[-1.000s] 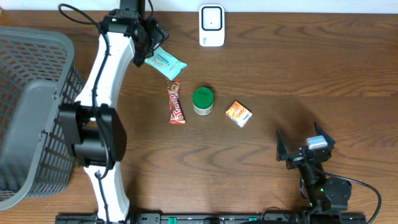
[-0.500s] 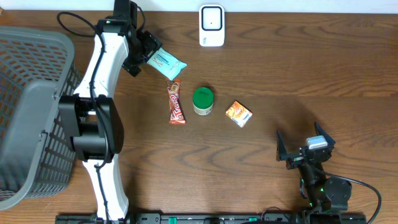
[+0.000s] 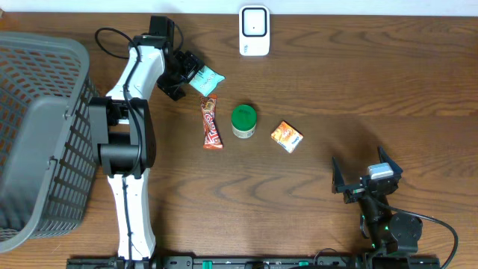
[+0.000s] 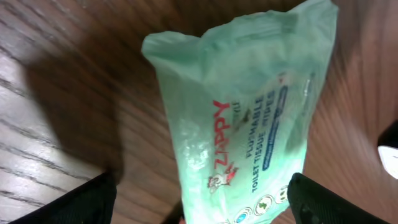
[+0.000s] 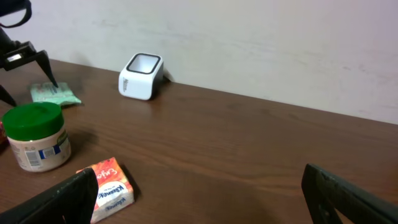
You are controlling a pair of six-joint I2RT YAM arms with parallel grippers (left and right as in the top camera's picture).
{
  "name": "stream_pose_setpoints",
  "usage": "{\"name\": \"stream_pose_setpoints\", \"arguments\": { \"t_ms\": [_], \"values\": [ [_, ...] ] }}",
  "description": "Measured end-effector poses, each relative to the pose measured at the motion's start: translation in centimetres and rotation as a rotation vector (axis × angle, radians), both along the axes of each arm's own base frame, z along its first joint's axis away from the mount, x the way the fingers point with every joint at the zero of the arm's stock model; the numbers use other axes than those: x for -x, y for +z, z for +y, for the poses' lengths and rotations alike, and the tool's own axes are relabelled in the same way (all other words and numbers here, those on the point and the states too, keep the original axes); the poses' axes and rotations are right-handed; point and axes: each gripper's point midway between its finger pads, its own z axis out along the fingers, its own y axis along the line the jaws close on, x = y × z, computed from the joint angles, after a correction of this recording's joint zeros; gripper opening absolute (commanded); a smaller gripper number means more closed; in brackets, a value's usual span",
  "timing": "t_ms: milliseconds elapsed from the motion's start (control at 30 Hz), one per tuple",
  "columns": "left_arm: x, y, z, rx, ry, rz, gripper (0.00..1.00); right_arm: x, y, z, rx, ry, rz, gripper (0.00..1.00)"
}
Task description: Scan the item barcode
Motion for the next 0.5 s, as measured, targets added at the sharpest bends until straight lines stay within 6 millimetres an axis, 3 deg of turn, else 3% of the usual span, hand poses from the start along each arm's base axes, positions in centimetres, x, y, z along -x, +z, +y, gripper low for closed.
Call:
{"name": "stream_pose_setpoints", "arguments": {
  "t_ms": [133, 200, 233, 333, 400, 500],
  "values": [
    [0.0, -0.2, -0.6, 0.033, -0.009, 0.004, 0.89, 0.0, 0.0, 0.0, 0.0, 0.0, 0.0, 0.99],
    [-0.1, -0.2, -1.0, 0.061, -0.014, 0.007, 0.82, 0.0, 0.0, 0.0, 0.0, 0.0, 0.001, 0.99],
    [-0.1, -0.3, -1.2, 0.078, -0.012, 0.01, 0.74, 0.0, 0.0, 0.0, 0.0, 0.0, 0.0, 0.99],
    [-0.4, -0.8, -2.3, 0.154, -0.019, 0.019, 0.28, 0.0, 0.0, 0.0, 0.0, 0.0, 0.0, 0.99],
    [-0.7, -1.4, -3.3, 0.226, -0.038, 0.02, 0.09, 0.0, 0.0, 0.0, 0.0, 0.0, 0.001, 0.99],
    [-1.1, -1.5, -5.0, 0.357, -0.077, 0.01, 0.07, 0.0, 0.0, 0.0, 0.0, 0.0, 0.0, 0.99]
  ]
}}
